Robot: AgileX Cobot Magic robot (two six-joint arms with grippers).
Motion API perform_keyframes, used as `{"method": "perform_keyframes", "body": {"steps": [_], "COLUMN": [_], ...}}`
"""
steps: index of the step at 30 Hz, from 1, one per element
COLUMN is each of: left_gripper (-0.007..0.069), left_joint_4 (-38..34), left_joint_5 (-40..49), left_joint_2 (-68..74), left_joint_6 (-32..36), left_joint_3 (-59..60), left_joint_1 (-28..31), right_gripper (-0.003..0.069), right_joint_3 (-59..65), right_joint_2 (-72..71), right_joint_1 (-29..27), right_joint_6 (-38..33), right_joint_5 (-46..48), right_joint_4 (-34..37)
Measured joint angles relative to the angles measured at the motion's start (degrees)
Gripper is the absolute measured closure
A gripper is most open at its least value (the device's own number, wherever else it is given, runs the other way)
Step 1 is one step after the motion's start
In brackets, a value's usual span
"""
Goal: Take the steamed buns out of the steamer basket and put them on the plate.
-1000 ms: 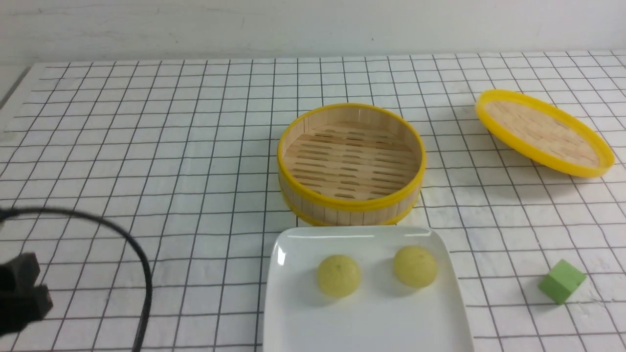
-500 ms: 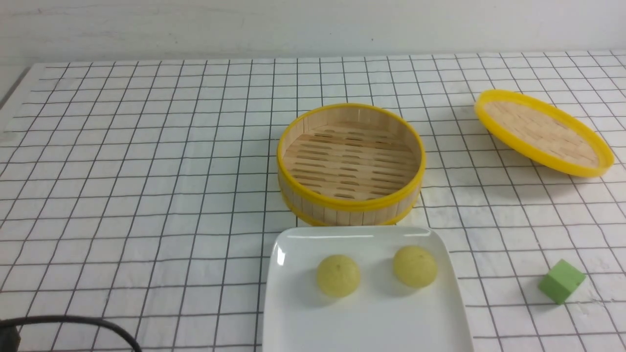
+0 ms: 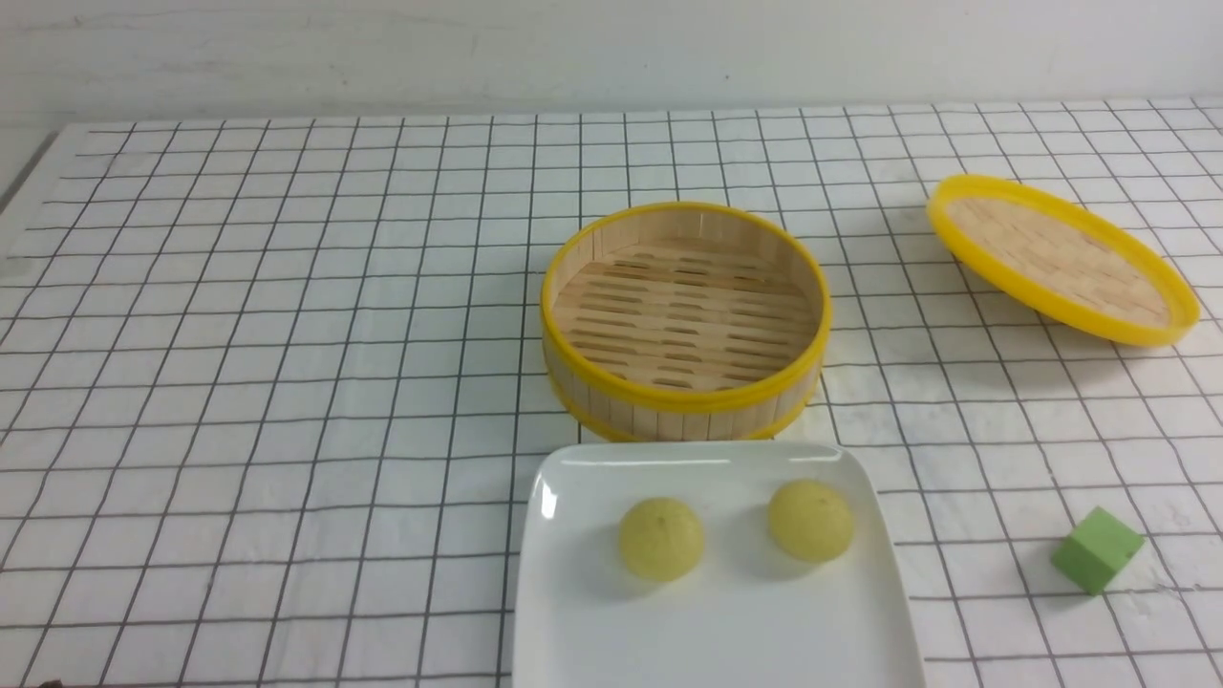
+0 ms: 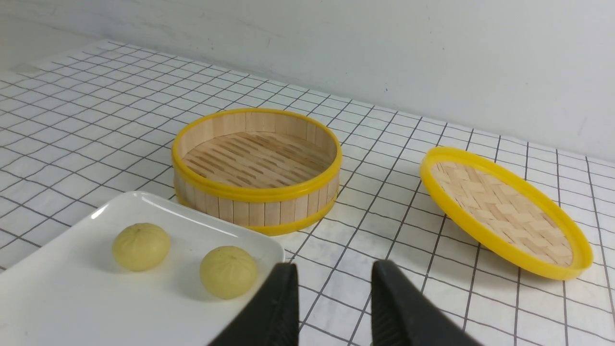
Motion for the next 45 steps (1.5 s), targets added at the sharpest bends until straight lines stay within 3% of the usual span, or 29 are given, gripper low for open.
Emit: {"method": "perform_keyframes", "body": {"steps": [45], "left_gripper": [0.0144], "left_joint_4": [2.8], "left_joint_5": [-1.2], "left_joint_2": [-0.1], "left_joint_6": [-0.4], "left_joint_3": [0.4], "left_joint_1": [0.0], "right_gripper": [0.0419], "right_joint_3": [0.0], "right_joint_2": [0.0], "right_joint_1": [0.0], "right_joint_6": [0.0], "right_joint_5": [0.0], "right_joint_4": [0.0]}}
